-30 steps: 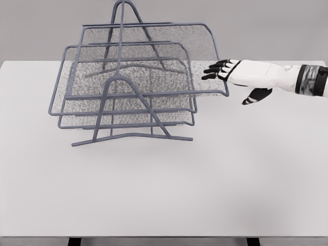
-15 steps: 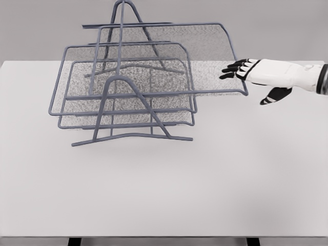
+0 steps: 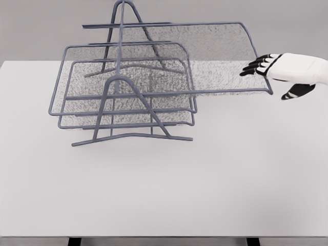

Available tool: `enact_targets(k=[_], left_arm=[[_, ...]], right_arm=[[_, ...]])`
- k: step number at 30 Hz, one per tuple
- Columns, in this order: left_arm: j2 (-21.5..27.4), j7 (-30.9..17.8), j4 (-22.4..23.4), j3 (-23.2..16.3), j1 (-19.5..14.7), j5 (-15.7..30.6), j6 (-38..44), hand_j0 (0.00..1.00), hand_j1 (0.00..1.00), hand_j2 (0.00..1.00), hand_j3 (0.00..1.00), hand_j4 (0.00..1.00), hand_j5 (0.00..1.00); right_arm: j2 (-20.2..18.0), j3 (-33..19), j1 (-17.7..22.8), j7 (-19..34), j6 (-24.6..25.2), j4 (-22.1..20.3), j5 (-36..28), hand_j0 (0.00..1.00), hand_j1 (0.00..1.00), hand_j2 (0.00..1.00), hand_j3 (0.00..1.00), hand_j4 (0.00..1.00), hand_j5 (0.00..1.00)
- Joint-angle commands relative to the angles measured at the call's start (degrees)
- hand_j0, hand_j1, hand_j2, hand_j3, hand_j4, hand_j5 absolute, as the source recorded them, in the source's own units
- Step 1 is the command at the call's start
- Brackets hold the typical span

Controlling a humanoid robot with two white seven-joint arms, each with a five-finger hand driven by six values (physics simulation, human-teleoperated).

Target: Pull out the upper folder box with right arm

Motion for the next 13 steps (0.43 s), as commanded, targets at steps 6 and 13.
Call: enact_targets(k=[6, 13], left_arm=[[0.0, -0.01, -0.02, 0.02, 0.0, 0.02, 0.0, 1.0, 1.0, 1.0, 1.0, 1.0, 1.0], [0.0, -0.01, -0.02, 0.02, 0.0, 0.02, 0.0, 1.0, 1.0, 1.0, 1.0, 1.0, 1.0]], right_arm=[[-6.28, -1.37, 1.23, -0.01, 0.07, -5.67, -4.35, 1.0, 1.0, 1.0, 1.0, 1.0, 1.0], [-9.71, -1.37, 2.02, -0.01, 0.07, -8.57, -7.51, 1.0, 1.0, 1.0, 1.0, 1.0, 1.0]])
